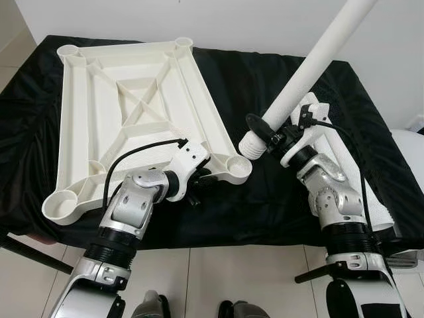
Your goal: Building children table
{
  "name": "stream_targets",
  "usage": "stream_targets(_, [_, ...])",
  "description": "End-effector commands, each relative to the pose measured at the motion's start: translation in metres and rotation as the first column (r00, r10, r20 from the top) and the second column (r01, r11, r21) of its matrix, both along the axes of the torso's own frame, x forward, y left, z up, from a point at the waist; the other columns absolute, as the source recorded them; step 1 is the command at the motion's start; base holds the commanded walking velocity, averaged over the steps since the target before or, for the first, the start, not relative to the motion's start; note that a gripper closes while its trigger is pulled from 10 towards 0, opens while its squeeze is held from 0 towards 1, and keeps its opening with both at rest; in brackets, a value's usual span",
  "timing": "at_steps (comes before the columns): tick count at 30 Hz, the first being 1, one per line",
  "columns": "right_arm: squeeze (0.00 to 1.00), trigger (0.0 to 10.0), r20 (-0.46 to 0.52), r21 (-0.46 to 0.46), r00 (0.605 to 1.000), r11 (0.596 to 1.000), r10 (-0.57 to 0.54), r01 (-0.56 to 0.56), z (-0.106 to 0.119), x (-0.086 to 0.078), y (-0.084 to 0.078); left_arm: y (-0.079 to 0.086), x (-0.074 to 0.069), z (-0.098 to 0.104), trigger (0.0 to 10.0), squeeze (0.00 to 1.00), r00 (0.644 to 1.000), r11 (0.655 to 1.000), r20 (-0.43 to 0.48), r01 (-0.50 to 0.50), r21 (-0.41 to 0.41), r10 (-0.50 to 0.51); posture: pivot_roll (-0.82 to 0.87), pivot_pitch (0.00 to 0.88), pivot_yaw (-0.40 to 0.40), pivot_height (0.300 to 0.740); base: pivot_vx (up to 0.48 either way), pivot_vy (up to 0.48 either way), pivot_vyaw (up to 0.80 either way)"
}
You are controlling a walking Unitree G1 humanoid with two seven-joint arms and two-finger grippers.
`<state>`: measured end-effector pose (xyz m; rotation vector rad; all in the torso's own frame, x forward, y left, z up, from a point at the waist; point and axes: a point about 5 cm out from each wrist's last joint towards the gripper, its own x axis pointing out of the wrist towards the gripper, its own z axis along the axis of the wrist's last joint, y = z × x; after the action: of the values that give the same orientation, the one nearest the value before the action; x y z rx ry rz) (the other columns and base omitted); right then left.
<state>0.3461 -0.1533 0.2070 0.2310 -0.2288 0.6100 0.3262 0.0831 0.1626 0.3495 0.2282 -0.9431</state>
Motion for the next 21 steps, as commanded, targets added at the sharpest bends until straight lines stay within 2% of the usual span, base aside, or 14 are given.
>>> stream_targets(1, [0.0, 10.0, 0.038, -0.01, 0.999, 0.999, -0.036, 0.036, 0.0, -0.005, -0.007, 0.008, 0.009, 0.001, 10.0, 0.0, 0.956, 0.963, 0.117, -0.268, -0.033, 0.27, -0.05, 0.097, -0.058, 0.74, 0.0, 0.0, 0.0])
stream_targets(3, [0.0, 10.0, 0.076, -0.029, 0.997, 0.999, -0.032, 0.034, -0.002, -0.009, -0.009, 0.004, 0.008, 0.005, 10.0, 0.0, 0.956, 0.967, 0.141, -0.252, -0.045, 0.256, -0.06, 0.098, -0.047, 0.74, 0.0, 0.0, 0.0])
stream_targets(6, [0.0, 10.0, 0.081, -0.015, 0.997, 1.0, 0.007, -0.006, -0.005, -0.013, -0.007, 0.001, 0.007, 0.007, 10.0, 0.0, 0.958, 0.967, 0.136, -0.245, -0.065, 0.252, -0.06, 0.099, -0.034, 0.74, 0.0, 0.0, 0.0])
stream_targets(14, [0.0, 10.0, 0.092, 0.007, 0.996, 1.0, 0.023, -0.024, -0.007, -0.015, -0.005, -0.001, 0.005, 0.01, 10.0, 0.0, 0.959, 0.968, 0.138, -0.236, -0.09, 0.247, -0.06, 0.101, -0.032, 0.74, 0.0, 0.0, 0.0])
stream_targets(21, [0.0, 10.0, 0.091, 0.002, 0.994, 0.998, 0.063, -0.064, -0.017, -0.01, 0.013, -0.002, -0.001, 0.012, 10.0, 0.0, 0.965, 0.968, 0.116, -0.221, -0.117, 0.235, -0.04, 0.1, -0.044, 0.74, 0.0, 0.0, 0.0])
